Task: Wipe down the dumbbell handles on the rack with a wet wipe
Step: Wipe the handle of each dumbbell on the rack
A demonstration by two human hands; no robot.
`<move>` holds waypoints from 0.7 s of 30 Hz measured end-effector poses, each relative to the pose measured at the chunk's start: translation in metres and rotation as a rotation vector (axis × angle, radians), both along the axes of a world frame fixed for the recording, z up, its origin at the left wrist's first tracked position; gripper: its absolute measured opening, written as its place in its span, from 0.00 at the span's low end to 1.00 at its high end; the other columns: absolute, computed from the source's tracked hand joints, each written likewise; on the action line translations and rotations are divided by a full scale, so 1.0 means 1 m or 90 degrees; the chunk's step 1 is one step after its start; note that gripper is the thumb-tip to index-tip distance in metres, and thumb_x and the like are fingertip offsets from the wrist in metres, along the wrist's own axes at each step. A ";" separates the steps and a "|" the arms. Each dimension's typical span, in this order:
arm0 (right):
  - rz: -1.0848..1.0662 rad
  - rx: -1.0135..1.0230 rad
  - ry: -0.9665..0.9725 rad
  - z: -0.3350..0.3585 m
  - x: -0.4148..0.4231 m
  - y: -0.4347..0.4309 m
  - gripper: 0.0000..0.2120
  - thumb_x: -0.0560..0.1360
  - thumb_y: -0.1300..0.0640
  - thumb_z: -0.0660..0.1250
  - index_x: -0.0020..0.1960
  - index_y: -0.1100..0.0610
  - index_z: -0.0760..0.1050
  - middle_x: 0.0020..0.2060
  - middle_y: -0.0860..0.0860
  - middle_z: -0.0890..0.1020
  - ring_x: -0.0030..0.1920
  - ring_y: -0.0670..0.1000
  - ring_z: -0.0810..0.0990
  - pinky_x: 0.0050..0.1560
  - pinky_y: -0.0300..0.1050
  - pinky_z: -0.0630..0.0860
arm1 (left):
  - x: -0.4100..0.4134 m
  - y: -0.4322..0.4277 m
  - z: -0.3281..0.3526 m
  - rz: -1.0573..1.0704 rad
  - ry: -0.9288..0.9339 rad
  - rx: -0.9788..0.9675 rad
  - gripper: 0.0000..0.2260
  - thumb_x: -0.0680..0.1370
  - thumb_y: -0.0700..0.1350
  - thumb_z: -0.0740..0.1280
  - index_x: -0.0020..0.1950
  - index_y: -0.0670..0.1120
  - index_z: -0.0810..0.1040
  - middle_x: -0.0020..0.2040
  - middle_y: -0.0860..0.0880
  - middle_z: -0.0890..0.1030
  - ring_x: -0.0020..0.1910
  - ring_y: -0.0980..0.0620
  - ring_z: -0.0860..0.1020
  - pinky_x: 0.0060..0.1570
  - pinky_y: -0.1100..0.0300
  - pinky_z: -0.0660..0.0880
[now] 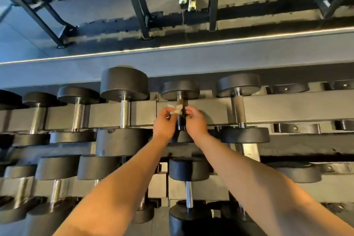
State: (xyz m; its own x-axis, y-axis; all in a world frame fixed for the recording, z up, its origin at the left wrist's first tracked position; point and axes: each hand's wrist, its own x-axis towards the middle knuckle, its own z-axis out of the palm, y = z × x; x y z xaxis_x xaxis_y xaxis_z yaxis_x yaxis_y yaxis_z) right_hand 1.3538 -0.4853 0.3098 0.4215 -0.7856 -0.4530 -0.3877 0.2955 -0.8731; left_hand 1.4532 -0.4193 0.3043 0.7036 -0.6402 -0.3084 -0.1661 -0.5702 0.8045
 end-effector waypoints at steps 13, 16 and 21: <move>0.020 -0.074 0.188 -0.017 0.020 -0.013 0.20 0.84 0.55 0.55 0.74 0.45 0.68 0.64 0.52 0.79 0.62 0.57 0.78 0.57 0.51 0.73 | 0.016 -0.073 -0.031 0.105 0.067 -0.003 0.06 0.83 0.47 0.64 0.58 0.48 0.71 0.50 0.48 0.82 0.51 0.47 0.81 0.50 0.53 0.76; 0.024 -0.081 0.187 -0.011 0.017 -0.012 0.18 0.83 0.56 0.56 0.72 0.47 0.70 0.61 0.54 0.80 0.58 0.57 0.79 0.55 0.51 0.75 | 0.021 -0.066 -0.026 0.053 0.013 0.064 0.07 0.84 0.47 0.63 0.60 0.46 0.72 0.51 0.48 0.81 0.49 0.49 0.79 0.51 0.54 0.75; 0.039 -0.080 0.215 -0.009 0.018 -0.011 0.19 0.83 0.57 0.57 0.72 0.48 0.70 0.60 0.52 0.80 0.59 0.57 0.79 0.53 0.52 0.74 | 0.034 -0.049 -0.024 0.000 0.005 0.164 0.05 0.82 0.48 0.66 0.55 0.47 0.77 0.51 0.46 0.82 0.51 0.48 0.80 0.53 0.54 0.76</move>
State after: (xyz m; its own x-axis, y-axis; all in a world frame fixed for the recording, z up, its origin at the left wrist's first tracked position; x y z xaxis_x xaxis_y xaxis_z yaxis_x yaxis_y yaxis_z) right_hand 1.3715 -0.4967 0.3010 0.3132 -0.8217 -0.4760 -0.6736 0.1611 -0.7213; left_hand 1.4872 -0.4679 0.2803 0.7001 -0.5395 -0.4677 -0.1601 -0.7570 0.6335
